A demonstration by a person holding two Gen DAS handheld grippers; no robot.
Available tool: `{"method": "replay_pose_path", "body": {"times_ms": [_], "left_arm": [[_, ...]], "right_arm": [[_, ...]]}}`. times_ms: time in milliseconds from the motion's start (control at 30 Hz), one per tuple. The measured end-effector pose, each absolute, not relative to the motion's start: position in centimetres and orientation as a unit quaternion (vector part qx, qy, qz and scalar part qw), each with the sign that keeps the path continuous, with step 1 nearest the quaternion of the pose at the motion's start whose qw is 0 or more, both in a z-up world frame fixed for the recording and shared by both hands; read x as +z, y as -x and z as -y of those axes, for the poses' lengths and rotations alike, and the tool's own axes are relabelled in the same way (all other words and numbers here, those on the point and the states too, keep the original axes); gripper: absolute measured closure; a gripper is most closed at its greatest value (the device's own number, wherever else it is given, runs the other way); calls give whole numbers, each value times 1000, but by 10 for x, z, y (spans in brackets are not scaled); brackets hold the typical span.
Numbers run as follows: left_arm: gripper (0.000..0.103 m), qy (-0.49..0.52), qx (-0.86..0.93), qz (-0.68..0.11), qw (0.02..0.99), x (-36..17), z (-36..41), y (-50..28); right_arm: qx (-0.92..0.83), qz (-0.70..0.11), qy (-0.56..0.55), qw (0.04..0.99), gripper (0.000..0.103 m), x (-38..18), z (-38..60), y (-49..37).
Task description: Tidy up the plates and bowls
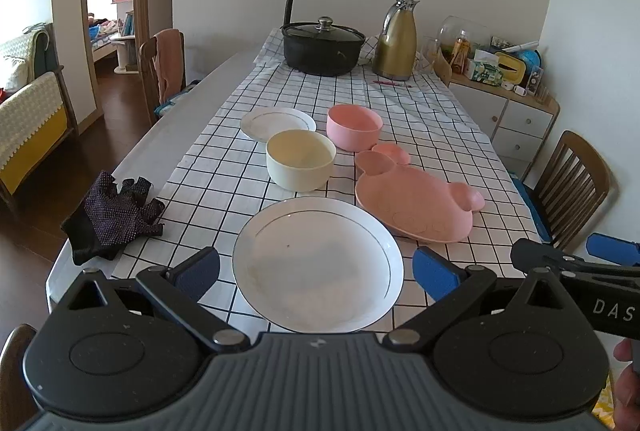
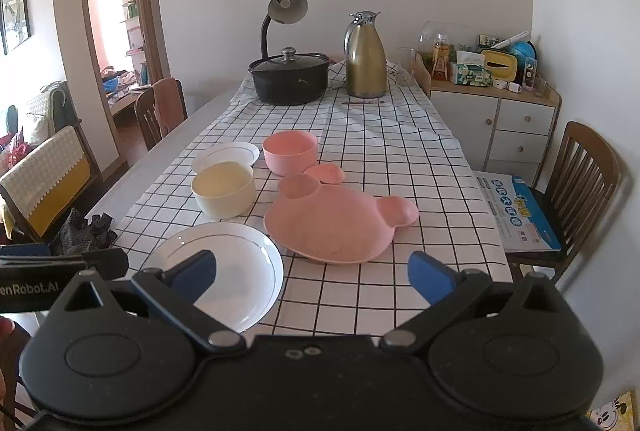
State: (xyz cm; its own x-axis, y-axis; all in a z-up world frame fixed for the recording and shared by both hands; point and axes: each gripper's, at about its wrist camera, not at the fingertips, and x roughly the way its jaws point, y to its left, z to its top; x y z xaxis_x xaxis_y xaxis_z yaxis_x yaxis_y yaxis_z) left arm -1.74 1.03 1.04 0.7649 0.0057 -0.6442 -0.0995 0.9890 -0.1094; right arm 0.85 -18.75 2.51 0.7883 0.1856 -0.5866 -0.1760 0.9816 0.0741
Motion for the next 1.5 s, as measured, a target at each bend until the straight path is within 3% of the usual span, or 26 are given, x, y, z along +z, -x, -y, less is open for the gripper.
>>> {"method": "replay_pose_path", "body": {"times_ms": [1100,1333,1500], "left_arm": [[0,74,29,-365,928,-8,-20,-11],[0,63,20,-357,932,-34,-35,-37],[0,48,25,-388,920,-61,-49,-62]], "right_arm": [[106,-321,-4,941,1,16,179,-31],[131,-352,-22,927,1,-12,174,-64],[146,-395,-11,907,9,-47,164,-92]]}}
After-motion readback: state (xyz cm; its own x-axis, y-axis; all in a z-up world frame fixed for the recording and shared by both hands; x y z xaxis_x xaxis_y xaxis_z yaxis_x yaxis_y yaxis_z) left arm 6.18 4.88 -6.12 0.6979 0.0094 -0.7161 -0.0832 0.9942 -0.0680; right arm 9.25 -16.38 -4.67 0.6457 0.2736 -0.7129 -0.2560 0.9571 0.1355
